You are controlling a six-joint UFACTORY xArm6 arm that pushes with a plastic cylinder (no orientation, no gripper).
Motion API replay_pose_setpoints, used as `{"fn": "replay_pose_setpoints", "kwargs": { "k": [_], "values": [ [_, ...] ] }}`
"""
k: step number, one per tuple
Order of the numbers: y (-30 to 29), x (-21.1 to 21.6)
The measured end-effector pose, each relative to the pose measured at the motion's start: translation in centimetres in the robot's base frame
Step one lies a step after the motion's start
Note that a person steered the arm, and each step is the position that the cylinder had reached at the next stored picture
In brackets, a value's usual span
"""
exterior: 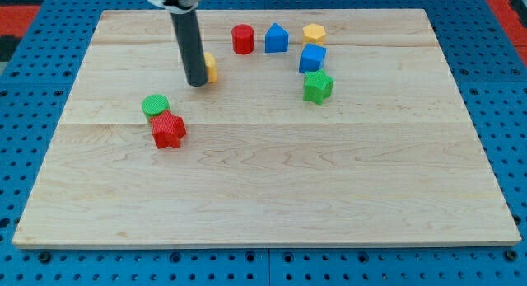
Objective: Slide the yellow heart below the red circle
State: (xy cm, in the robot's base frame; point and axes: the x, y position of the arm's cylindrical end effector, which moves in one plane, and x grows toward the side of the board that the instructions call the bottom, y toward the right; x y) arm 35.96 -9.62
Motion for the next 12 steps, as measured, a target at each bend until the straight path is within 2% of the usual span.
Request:
{"fn": "replay_pose_setpoints", "kwargs": {
  "k": [3, 5, 7, 10, 12],
  "values": [
    [-3.8, -1.1],
    [-0.2, -1.1],
    [-2.4, -1.2],
    [-0.7, -2.9],
    [-0.9, -5.6]
  ]
}}
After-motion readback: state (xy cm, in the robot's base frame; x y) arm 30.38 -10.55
